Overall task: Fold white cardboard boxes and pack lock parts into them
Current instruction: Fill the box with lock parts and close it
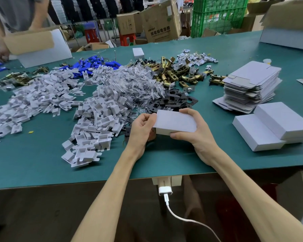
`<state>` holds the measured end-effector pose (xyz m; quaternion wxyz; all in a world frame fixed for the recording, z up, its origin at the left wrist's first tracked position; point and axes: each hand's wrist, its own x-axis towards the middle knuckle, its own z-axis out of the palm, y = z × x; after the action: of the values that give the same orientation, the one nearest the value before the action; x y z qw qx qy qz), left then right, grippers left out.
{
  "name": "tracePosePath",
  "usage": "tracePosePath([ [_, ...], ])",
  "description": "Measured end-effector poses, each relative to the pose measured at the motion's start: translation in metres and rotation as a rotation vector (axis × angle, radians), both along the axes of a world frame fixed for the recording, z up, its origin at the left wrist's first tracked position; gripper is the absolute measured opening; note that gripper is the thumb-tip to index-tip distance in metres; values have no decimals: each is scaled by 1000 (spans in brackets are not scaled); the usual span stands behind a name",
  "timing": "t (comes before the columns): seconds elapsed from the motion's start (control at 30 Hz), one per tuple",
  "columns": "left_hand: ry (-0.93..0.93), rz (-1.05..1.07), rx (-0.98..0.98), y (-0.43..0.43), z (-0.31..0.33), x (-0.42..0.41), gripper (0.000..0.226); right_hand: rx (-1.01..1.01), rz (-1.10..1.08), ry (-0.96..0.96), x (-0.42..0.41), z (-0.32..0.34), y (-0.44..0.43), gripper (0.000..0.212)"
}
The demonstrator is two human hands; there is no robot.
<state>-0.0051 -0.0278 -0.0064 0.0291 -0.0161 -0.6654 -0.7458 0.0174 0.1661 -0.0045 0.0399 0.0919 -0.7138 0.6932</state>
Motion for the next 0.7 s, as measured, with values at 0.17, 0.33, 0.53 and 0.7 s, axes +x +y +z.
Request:
tracePosePath([
  [0.17, 52, -12, -90, 1, -2, 0, 27, 69, 18, 20, 1, -1, -1, 78],
  [0.33, 66, 7, -149, 4, -2, -1, 34, 134, 6, 32, 1, -3, -1, 78],
  [0.53, 92, -17, -178, 2, -3, 0, 39, 196, 9, 32, 0, -3, -2, 81],
  [0.7, 63, -24, -193, 2, -3, -2, 34, 246, -5, 7, -1, 0, -5, 85],
])
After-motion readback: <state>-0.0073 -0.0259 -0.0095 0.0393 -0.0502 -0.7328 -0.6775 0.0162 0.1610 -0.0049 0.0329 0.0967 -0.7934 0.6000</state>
